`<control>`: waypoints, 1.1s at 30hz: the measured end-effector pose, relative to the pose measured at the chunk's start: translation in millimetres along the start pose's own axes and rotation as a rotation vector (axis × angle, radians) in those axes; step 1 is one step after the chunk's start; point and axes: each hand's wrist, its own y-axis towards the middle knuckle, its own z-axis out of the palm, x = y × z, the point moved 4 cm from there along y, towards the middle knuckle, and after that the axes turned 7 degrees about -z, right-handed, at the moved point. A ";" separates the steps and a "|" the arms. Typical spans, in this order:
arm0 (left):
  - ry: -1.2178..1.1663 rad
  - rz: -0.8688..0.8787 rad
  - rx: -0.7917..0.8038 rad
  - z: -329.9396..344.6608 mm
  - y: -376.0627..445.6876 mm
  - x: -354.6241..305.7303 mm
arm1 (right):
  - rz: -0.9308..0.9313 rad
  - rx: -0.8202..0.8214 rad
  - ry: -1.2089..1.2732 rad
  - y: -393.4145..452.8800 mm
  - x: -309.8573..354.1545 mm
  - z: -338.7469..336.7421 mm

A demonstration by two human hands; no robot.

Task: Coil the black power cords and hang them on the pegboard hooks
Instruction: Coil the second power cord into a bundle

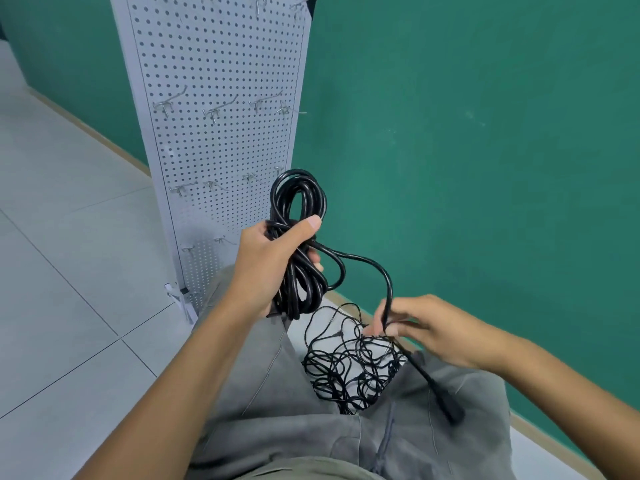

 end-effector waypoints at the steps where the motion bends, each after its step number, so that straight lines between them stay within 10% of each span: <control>1: 0.037 0.012 -0.030 -4.7 2.3 -0.8 | 0.009 -0.031 0.153 0.0 5.1 -1.9; 6: 0.066 -0.002 -0.037 -10.8 5.8 0.0 | 0.038 -0.204 0.856 -0.1 9.3 -11.5; 10: 0.021 -0.043 0.063 -3.0 1.0 -1.9 | 0.179 -0.493 0.965 11.3 6.8 -16.3; 23: -0.022 -0.109 0.152 14.3 -7.5 2.6 | 0.068 -0.366 -0.277 41.3 34.0 -25.6; 33: 0.098 -0.100 0.179 39.3 -18.1 20.2 | 0.067 -0.269 -0.508 4.4 25.2 -33.5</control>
